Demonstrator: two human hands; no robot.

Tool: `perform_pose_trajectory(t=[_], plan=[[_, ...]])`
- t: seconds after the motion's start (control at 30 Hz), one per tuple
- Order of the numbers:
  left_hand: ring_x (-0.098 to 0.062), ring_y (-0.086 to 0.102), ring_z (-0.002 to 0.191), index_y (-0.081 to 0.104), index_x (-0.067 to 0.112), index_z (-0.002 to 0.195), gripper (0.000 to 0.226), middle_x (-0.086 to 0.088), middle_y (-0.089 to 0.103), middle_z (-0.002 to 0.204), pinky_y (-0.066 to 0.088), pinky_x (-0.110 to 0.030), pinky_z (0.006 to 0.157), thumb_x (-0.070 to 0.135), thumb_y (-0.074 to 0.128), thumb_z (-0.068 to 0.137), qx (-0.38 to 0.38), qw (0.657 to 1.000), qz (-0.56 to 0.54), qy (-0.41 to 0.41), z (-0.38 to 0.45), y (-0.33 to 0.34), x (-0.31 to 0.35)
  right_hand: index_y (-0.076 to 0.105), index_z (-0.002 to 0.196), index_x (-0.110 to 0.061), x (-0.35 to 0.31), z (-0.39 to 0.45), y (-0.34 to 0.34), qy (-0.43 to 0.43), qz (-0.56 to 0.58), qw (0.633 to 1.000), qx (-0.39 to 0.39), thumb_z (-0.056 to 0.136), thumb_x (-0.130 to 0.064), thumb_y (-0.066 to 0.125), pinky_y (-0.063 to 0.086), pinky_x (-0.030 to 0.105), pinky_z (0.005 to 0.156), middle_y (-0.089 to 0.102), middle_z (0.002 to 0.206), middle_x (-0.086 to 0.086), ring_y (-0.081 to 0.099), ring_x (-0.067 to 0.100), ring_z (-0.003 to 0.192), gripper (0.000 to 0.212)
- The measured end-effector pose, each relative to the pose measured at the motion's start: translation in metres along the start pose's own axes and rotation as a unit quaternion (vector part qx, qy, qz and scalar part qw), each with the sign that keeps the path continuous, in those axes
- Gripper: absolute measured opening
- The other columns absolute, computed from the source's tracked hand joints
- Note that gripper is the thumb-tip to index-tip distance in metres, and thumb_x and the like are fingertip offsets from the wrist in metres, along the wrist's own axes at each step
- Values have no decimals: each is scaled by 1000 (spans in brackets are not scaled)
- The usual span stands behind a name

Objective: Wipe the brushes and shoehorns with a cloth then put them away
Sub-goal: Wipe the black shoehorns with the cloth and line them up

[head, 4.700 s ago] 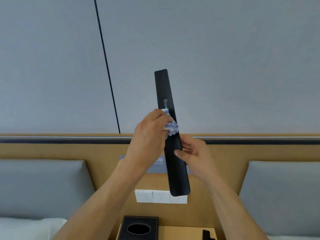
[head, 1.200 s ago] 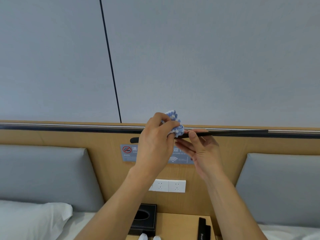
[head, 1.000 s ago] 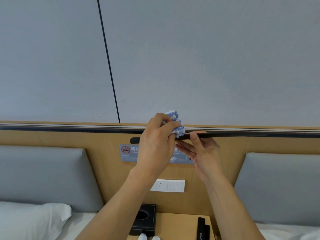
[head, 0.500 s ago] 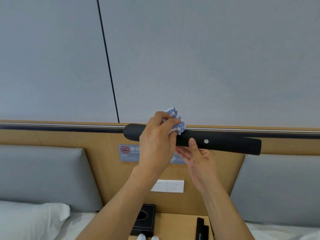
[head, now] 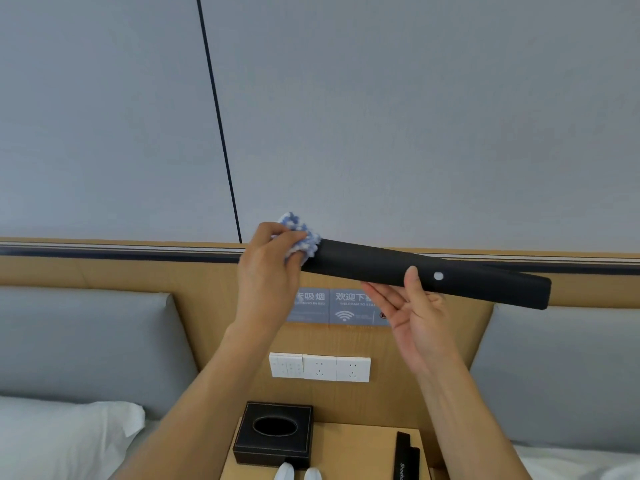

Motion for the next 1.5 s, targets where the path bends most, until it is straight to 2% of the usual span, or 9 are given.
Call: perform_pose_trajectory(t=[0.3,0.53,0.63,0.8,0.87,1.0,1.13,1.3,1.5], plan=[[-10,56,88,72,10,112,23,-6,61,110,34,2,72,10,68,89,2,999,14,-50,-4,-5,-27,68,99,-5,4,2,11,3,1,1000,14,81,-30,67,62,37,80,73,110,22,72,34,103,31],[-7,57,89,75,13,109,23,0,63,110,38,-3,76,11,73,85,-94,993,-54,51,-28,29,32,65,115,6,18,4,22,15,-49,999,8,83,-38,62,62,31,72,72,109,24,72,32,98,54],[-5,55,89,75,13,105,21,0,63,109,35,1,75,11,74,85,-114,988,-53,90,-26,34,47,66,117,1,18,6,19,15,-110,994,-10,84,-45,58,63,33,72,73,108,21,73,30,98,58],[-4,57,93,76,15,104,22,1,63,110,41,-5,80,11,75,83,-130,981,-88,117,-18,33,53,71,109,-15,7,9,20,-4,-259,961,-94,81,-62,53,60,39,85,76,103,11,73,26,100,58],[-8,60,96,77,17,105,22,1,63,113,46,-14,81,14,75,84,-148,974,-94,141,-16,33,59,70,107,-15,4,7,23,1,-277,950,-141,76,-57,64,61,37,84,76,103,8,73,27,101,53],[-15,63,93,78,19,104,21,-2,63,115,54,-30,79,15,75,84,-193,957,-92,194,-11,34,68,70,110,-21,1,4,28,12,-291,934,-207,72,-24,82,61,36,81,75,109,6,71,27,104,40],[-13,61,87,78,19,103,19,-4,62,113,52,-26,76,14,73,85,-205,948,-77,230,-5,36,73,67,115,-22,0,6,27,14,-351,912,-213,82,-6,78,60,33,79,75,109,2,71,22,103,39],[-14,61,82,79,17,99,21,-5,61,107,52,-26,73,6,73,83,-153,958,-79,228,13,31,75,66,114,-19,-6,12,30,11,-422,879,-224,82,-4,77,57,41,92,75,108,1,69,21,104,37],[-11,61,87,79,20,99,17,0,63,108,51,-26,77,13,72,84,-75,978,-93,173,55,16,79,66,113,-16,-9,8,41,8,-436,860,-264,83,-1,75,57,23,80,75,104,-1,70,14,100,35]])
Point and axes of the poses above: each hand's wrist, its own z-axis towards the middle knuckle, its own y-axis out of the palm, x = y × z, the point moved 8 cm from there along z, towards the middle knuckle
